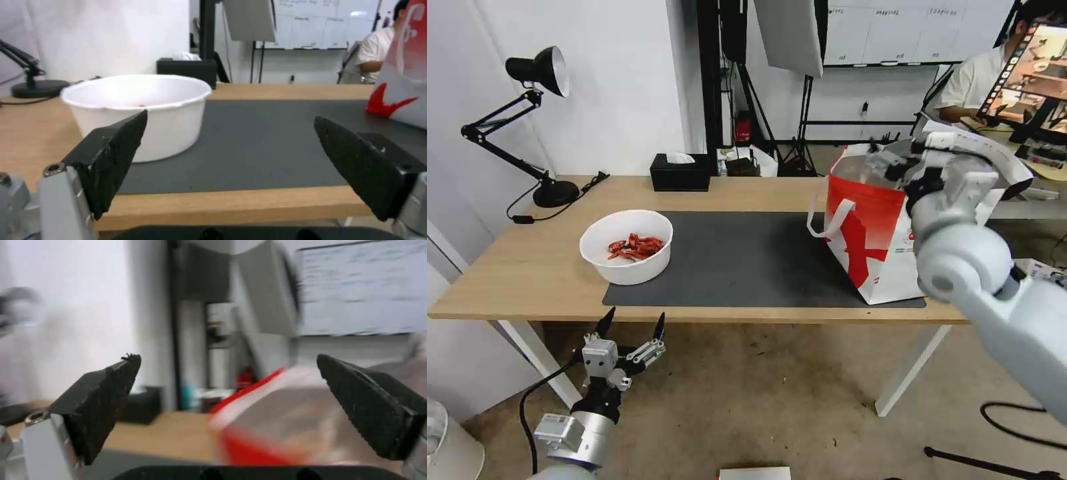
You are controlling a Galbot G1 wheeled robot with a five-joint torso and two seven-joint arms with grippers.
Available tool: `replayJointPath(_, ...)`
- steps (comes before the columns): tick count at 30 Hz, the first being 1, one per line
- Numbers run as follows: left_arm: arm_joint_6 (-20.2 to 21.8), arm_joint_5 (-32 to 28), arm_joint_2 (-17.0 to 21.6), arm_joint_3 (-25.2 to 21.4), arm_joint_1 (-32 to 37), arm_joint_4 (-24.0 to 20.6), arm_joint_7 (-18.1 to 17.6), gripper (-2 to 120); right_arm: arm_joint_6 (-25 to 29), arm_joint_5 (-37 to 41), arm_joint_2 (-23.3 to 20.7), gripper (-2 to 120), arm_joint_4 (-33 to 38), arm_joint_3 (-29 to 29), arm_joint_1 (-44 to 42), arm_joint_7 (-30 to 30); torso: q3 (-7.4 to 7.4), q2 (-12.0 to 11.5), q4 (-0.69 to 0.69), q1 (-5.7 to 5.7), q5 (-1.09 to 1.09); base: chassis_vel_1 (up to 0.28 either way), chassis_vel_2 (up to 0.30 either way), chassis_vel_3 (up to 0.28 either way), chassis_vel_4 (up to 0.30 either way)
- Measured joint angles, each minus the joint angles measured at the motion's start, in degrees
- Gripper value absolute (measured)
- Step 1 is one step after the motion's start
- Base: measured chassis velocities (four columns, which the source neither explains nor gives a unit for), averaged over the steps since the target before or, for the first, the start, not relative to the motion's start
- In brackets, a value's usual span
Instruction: Pick up the trash from the table and place it into the takeout bag.
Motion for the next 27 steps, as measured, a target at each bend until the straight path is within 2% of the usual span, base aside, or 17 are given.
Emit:
replayJointPath(1, 0.0, 0.0, 0.0, 0.0, 0.0, 0.0, 0.0, 100, 0.0, 0.0, 0.0, 100, 0.0, 0.0, 0.0, 0.0, 0.0, 0.0, 0.0, 0.0, 0.0, 0.0, 0.0, 0.0, 0.0)
replayJointPath(3, -0.1, 0.5, -1.4, -1.2, 1.3, -1.0, 0.0, 100, 2.9, -2.0, 0.7, 100, 1.7, 0.1, -5.9, -4.9, 0.0, 0.0, 0.04, 0.0, 0.02, 0.0, 0.0, 0.0, 0.0)
replayJointPath(5, -0.1, 0.6, -1.7, -1.4, 1.4, -1.2, 0.0, 100, 4.3, -3.9, 0.9, 100, 2.3, 0.5, -8.7, -6.2, 0.0, 0.0, 0.05, 0.0, 0.0, 0.0, 0.0, 0.0, 0.0)
replayJointPath(8, -0.2, 1.3, -2.3, -1.3, 1.7, -1.1, 0.0, 100, 10.1, -12.2, 3.2, 100, 3.4, 4.9, -22.9, -10.4, 0.0, 0.0, 0.01, 0.0, 0.02, 0.0, 0.0, 0.0, 0.0)
replayJointPath(9, -0.2, 1.3, -2.3, -1.3, 1.7, -1.1, 0.0, 100, 10.1, -12.2, 3.2, 100, 3.4, 4.9, -22.9, -10.4, 0.0, 0.0, 0.01, 0.0, 0.02, 0.0, 0.0, 0.0, 0.0)
replayJointPath(11, -0.3, 1.7, -2.5, -0.9, 1.9, -0.5, 0.0, 100, 12.9, -17.1, 5.3, 100, 3.4, 7.6, -32.1, -11.6, 0.0, 0.0, -0.01, 0.0, 0.03, 0.0, 0.0, 0.0, 0.0)
replayJointPath(12, -0.3, 1.7, -2.5, -0.9, 1.9, -0.5, 0.0, 100, 12.9, -17.1, 5.3, 100, 3.4, 7.6, -32.1, -11.6, 0.0, 0.0, -0.01, 0.0, 0.03, 0.0, 0.0, 0.0, 0.0)
replayJointPath(14, -0.4, 2.2, -2.7, -0.6, 2.0, 0.1, 0.0, 100, 15.9, -23.3, 8.5, 100, 1.9, 9.8, -40.7, -11.8, -0.01, 0.0, 0.0, -0.01, 0.0, 0.0, 0.0, 0.0, 0.0)
replayJointPath(21, -0.2, 3.0, -2.3, -0.5, 1.8, 2.1, 0.1, 100, 17.1, -29.7, 12.4, 100, -0.8, 10.4, -48.7, -9.5, 0.0, 0.0, 0.0, -0.01, 0.01, 0.0, 0.0, 0.0, 0.0)
replayJointPath(27, -0.2, 3.0, -2.1, -0.6, 1.5, 3.2, 0.1, 100, 15.1, -30.4, 12.3, 100, -0.8, 10.2, -49.0, -8.2, 0.0, 0.0, 0.02, 0.0, 0.01, 0.0, 0.0, 0.0, 0.0)
